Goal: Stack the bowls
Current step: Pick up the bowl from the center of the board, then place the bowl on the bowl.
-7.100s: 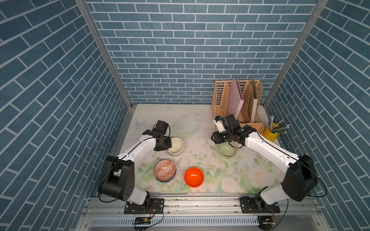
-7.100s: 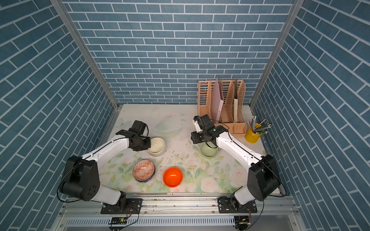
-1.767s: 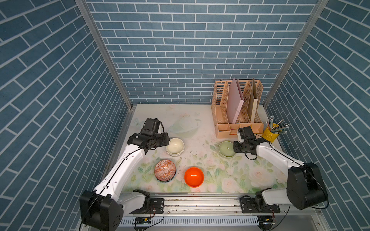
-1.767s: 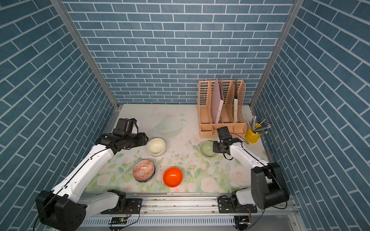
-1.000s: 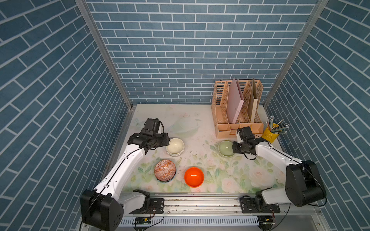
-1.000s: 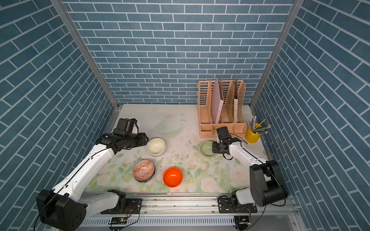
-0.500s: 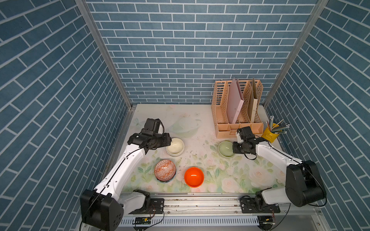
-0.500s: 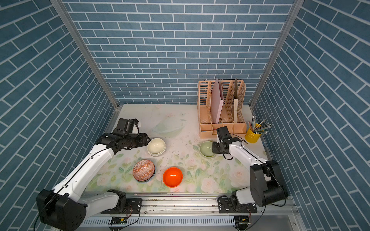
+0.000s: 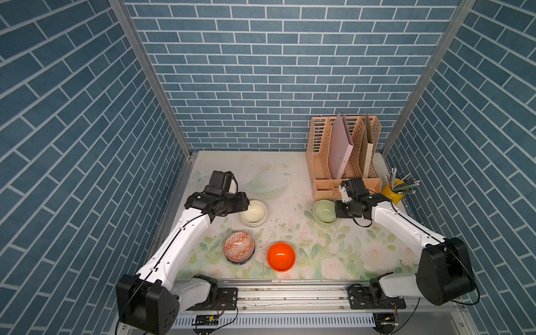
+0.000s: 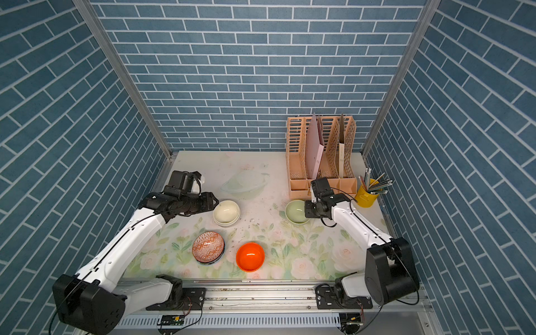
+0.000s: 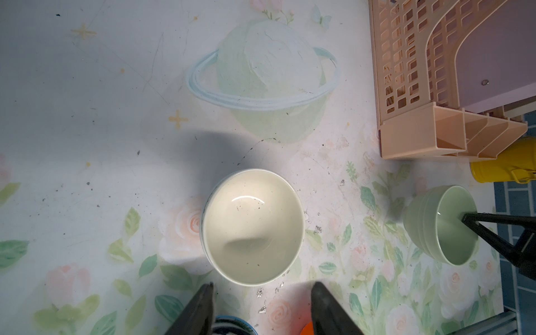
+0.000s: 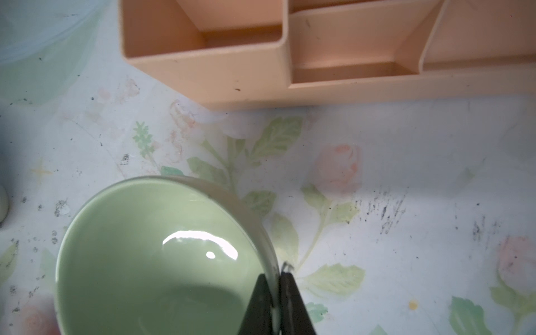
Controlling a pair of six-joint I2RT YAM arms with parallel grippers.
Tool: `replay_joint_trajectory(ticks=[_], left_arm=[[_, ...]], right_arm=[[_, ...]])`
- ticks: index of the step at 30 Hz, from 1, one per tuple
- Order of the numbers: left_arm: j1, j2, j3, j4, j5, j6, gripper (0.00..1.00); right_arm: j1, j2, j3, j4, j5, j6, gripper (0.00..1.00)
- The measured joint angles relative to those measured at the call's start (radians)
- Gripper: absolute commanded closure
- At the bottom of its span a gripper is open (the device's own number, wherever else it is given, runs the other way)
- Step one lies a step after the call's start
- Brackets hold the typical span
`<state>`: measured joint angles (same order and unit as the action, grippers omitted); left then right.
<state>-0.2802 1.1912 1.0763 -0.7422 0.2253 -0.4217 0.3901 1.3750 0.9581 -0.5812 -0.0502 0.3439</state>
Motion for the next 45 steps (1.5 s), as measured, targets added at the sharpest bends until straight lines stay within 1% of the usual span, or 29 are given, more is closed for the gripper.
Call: replay_joint_trajectory(ticks=[8, 19, 27, 45], left_arm=[[0.0, 0.015, 0.019, -0.005, -0.006, 0.0, 0.42], [0.0, 0.029, 0.033, -0.008, -0.011, 0.0, 0.42], [0.0, 0.05, 0.074, -0.002, 0.002, -0.001, 0.42], [-0.021, 0.07, 0.076, 0.006, 0.005, -0.03, 0.43]], right_arm=[[0.093, 0.019, 0.124, -0.045, 0.002, 0.005, 1.0], [0.206, 0.15, 0.325, -0.087, 0.014, 0.019, 1.0], [0.288, 0.233, 0.437, -0.103, 0.028, 0.026, 1.0], [0.457, 0.43, 0.677, -0.15, 0.046, 0.026, 1.0]])
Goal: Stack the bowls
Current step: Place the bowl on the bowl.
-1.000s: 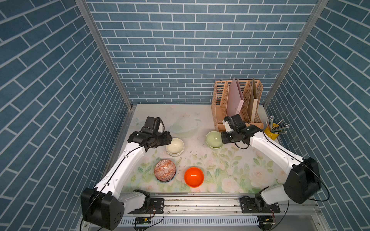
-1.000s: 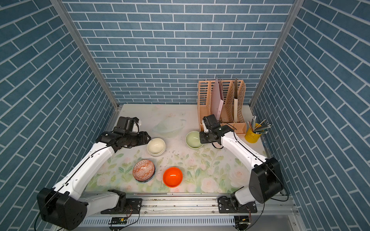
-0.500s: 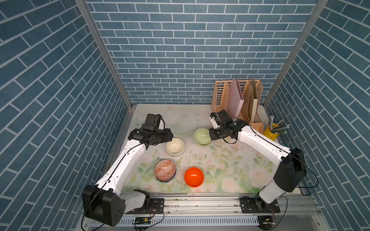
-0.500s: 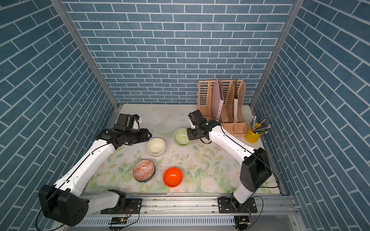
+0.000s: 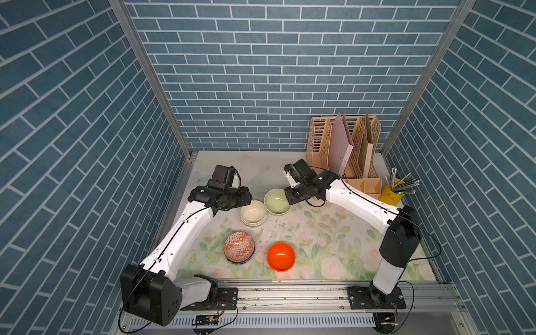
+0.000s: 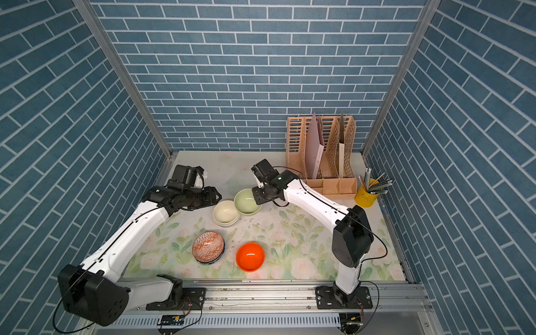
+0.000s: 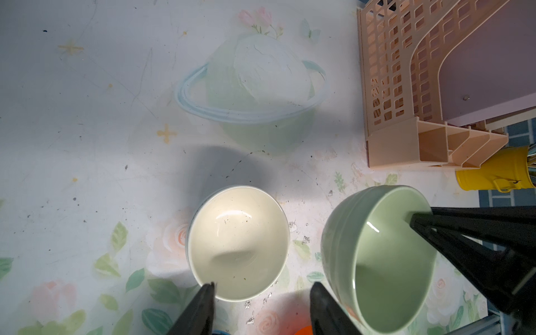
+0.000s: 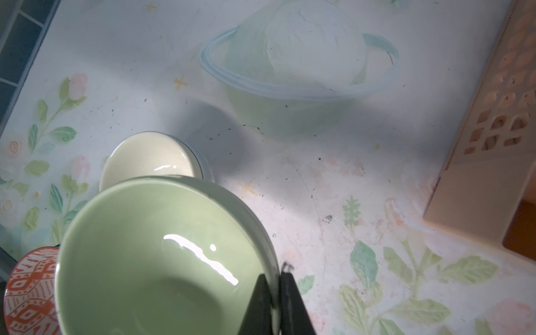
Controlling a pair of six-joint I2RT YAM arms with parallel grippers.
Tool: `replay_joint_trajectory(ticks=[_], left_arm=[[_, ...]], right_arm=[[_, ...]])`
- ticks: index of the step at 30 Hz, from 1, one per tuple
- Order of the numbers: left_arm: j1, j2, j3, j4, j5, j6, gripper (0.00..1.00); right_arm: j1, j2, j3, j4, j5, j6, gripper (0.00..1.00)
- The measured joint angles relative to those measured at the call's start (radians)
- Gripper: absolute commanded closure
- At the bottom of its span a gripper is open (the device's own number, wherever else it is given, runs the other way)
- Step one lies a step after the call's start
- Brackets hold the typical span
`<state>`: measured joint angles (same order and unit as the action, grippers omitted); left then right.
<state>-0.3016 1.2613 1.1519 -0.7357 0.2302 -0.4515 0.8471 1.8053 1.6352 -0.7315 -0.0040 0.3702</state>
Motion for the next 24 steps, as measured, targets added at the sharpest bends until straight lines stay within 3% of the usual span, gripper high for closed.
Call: replay_joint_trajectory(ticks=[13, 24], left_arm=[[-0.016, 0.024, -0.012, 0.027, -0.001, -0.012, 0.5], [-0.024, 0.031, -0.054, 0.061, -0.001, -0.014, 0.62]], right_arm=[[0.079, 0.092, 0.107, -0.013, 0.0, 0.0, 1.0], [0.092, 0.117, 0.153, -0.047, 0.004, 0.0, 1.0]])
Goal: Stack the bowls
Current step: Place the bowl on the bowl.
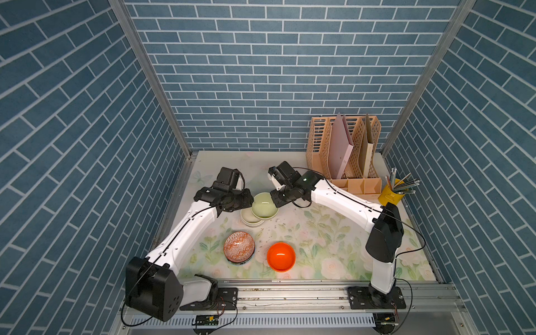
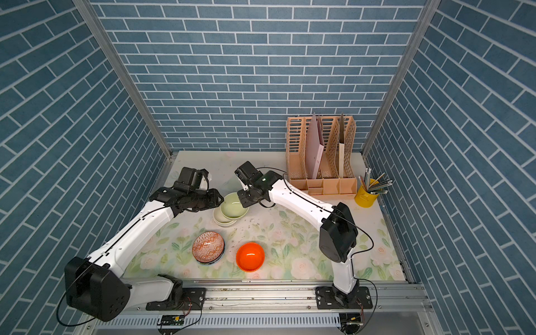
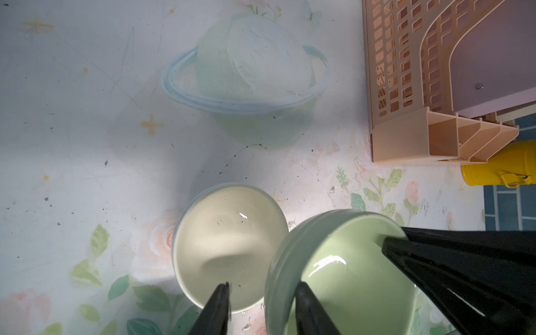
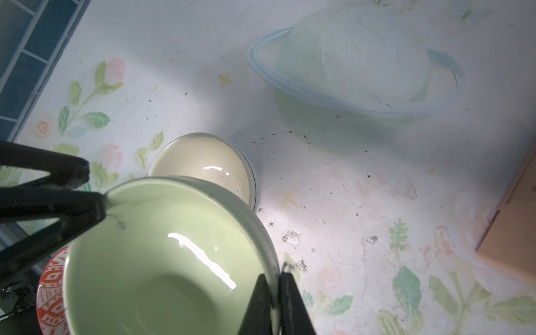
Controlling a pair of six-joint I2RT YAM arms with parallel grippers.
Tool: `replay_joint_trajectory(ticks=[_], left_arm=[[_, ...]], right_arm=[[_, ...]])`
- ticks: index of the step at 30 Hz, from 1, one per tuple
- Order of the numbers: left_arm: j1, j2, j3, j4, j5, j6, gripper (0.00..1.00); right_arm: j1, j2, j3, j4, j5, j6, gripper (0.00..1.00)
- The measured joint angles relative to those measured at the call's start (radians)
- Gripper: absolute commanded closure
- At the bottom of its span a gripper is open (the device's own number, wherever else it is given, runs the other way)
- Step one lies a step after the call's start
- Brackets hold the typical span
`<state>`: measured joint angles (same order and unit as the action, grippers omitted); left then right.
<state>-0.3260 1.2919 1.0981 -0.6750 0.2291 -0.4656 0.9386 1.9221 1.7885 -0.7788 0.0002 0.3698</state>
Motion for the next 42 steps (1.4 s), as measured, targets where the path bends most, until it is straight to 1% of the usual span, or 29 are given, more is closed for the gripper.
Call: replay_joint_trajectory(ticks=[16, 21, 27, 30, 32, 37, 39, 42], left_arm=[[-0.005, -0.004, -0.043, 0.015, 0.0, 0.0, 0.65], [-0.008, -0.037, -0.062, -0.006, -0.007, 0.007, 0.66], [-0.008, -0.062, -0.078, -0.011, -0.011, 0.01, 0.7], [-0.008, -0.062, -0.08, -0.011, -0.01, 0.011, 0.77], [-0.011, -0.062, -0.08, -0.01, -0.008, 0.012, 0.79], [-0.014, -0.054, -0.08, -0.012, -0.027, 0.005, 0.97], [-0.014, -0.049, -0.08, -0.012, -0.028, 0.006, 1.0], [-0.014, -0.048, -0.08, -0.012, -0.03, 0.005, 1.0]], right_arm=[[0.01, 0.027, 0.01, -0.012, 0.003, -0.001, 1.0], [0.01, 0.036, 0.045, -0.012, 0.003, -0.002, 1.0], [0.013, 0.04, 0.055, -0.013, 0.003, -0.004, 1.0], [0.015, 0.042, 0.055, -0.013, 0.003, -0.004, 1.0], [0.016, 0.042, 0.055, -0.012, 0.003, -0.004, 1.0], [0.021, 0.042, 0.06, -0.006, -0.002, 0.005, 1.0], [0.024, 0.042, 0.064, -0.006, 0.005, 0.005, 1.0], [0.024, 0.045, 0.065, -0.006, 0.003, 0.005, 1.0]])
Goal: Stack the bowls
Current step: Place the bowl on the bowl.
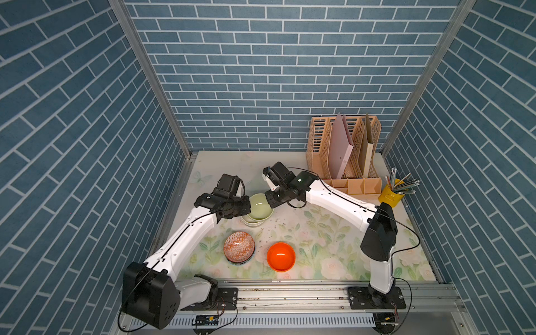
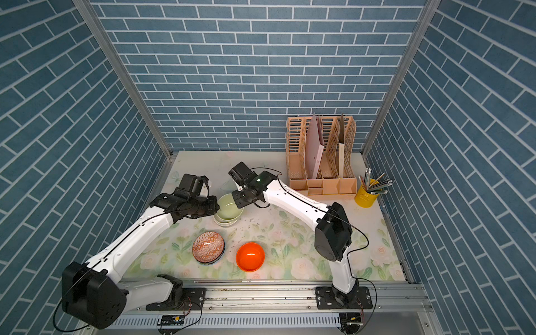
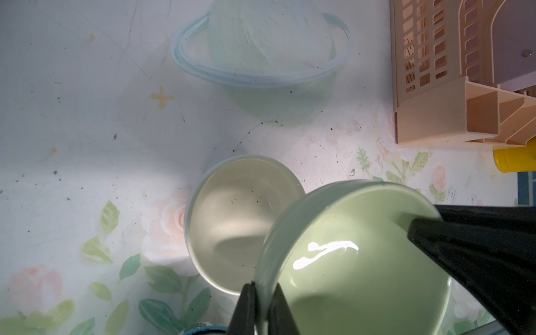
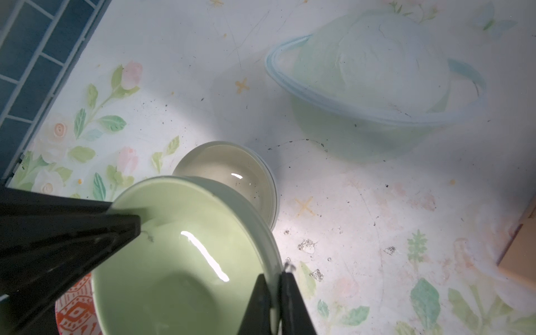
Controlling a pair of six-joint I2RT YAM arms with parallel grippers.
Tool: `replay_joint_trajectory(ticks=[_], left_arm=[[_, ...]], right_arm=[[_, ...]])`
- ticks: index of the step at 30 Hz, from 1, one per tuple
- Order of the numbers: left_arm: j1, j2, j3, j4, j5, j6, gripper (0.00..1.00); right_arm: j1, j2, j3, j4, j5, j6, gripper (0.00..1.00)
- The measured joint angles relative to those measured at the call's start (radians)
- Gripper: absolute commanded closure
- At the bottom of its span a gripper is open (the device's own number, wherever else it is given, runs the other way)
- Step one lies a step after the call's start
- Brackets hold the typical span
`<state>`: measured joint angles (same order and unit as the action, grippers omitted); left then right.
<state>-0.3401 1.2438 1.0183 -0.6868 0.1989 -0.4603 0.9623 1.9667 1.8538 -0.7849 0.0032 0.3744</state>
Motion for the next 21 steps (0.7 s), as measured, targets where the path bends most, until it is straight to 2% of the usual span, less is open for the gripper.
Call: replay_joint_trajectory(ticks=[3, 7, 10, 14, 21], left_arm=[[0.0, 0.005, 0.001, -0.002, -0.008, 0.0, 1.0], [0.0, 0.02, 0.013, -0.018, -0.029, 0.002, 1.0], [0.002, 0.035, 0.021, -0.051, -0.046, 0.007, 1.0], [0.007, 0.06, 0.051, -0.092, -0.064, 0.021, 1.0], [0.062, 0.113, 0.12, -0.118, -0.071, 0.051, 1.0]], right_arm=[[0.0, 0.005, 0.004, 0.0, -0.002, 0.0, 0.99], [-0.001, 0.017, 0.016, 0.002, -0.008, -0.003, 0.75], [-0.003, 0.017, 0.034, 0.014, -0.016, -0.013, 0.68], [-0.02, 0.016, 0.035, 0.03, -0.016, -0.016, 0.52], [-0.076, -0.053, -0.046, 0.069, -0.019, -0.017, 0.48]])
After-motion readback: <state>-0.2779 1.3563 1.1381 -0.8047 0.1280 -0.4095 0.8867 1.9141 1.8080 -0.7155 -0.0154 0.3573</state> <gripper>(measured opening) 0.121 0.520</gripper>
